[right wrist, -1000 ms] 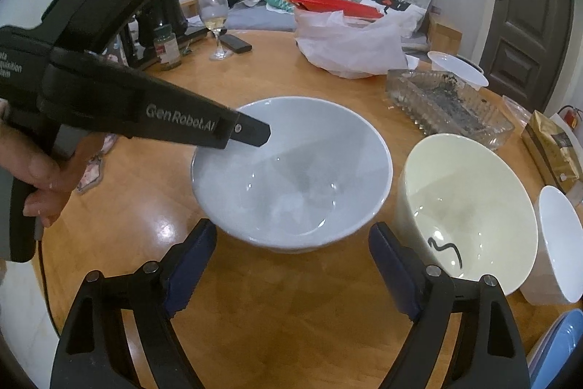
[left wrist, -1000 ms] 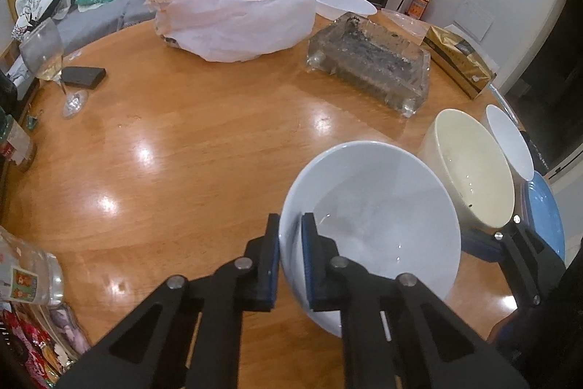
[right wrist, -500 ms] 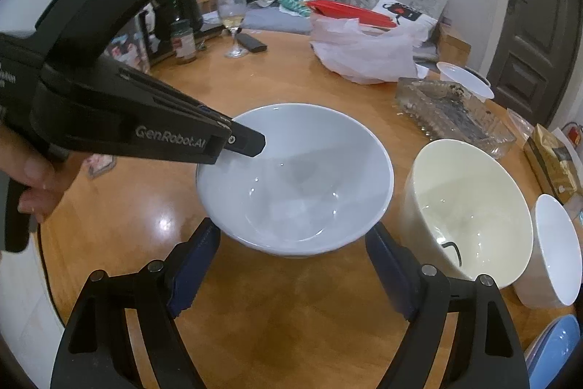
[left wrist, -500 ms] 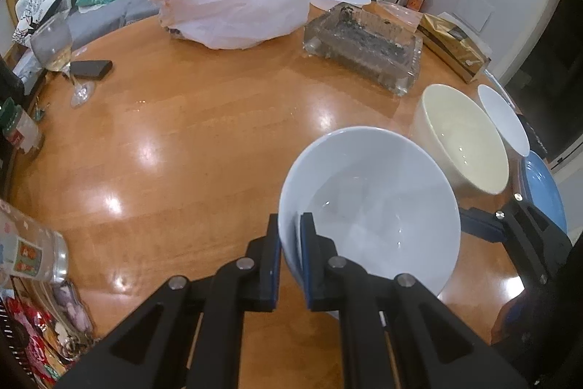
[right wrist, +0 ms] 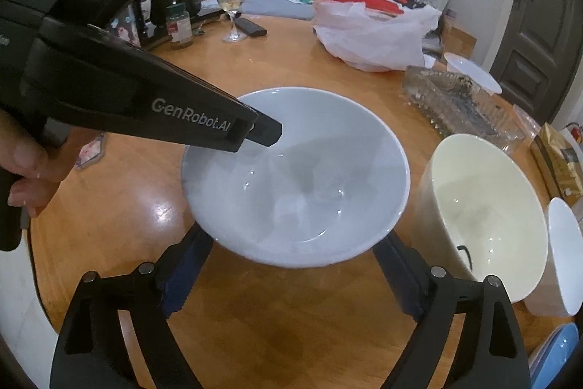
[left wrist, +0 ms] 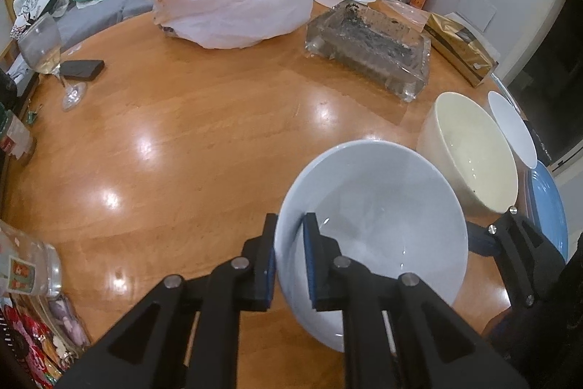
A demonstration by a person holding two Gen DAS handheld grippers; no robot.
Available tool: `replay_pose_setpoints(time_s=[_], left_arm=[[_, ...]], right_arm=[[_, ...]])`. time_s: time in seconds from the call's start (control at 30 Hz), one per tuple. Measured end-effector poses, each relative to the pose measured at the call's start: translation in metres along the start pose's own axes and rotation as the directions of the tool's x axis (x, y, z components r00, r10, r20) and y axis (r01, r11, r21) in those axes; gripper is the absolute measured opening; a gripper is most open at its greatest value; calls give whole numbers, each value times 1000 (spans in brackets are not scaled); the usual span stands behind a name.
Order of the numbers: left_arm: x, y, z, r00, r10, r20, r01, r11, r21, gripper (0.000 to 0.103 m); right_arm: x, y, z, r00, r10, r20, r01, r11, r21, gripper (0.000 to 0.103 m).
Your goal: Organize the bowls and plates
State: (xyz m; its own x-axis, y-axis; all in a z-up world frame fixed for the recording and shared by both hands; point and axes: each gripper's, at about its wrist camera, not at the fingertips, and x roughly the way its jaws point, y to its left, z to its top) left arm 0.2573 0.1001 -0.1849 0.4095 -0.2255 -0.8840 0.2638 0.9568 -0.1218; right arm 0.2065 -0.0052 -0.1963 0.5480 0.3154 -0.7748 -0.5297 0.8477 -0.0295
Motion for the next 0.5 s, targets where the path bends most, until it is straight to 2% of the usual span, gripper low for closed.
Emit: replay_pose_setpoints(time_s=[0.13, 0.33, 0.5], left_arm=[[2, 0, 3, 1000, 11, -4, -11, 1000, 6, 12], [0, -2, -1, 999, 31, -11, -31, 999, 28, 11], [-18, -1, -6, 1000, 18, 14, -19, 999, 29, 11]], right_arm=[[1, 1, 4, 1000, -20, 4, 20, 1000, 15, 88], [3, -1, 8, 1000, -8, -5, 8, 999, 49, 87], [-8, 4, 7, 1000, 2, 28, -3, 999, 39, 87]])
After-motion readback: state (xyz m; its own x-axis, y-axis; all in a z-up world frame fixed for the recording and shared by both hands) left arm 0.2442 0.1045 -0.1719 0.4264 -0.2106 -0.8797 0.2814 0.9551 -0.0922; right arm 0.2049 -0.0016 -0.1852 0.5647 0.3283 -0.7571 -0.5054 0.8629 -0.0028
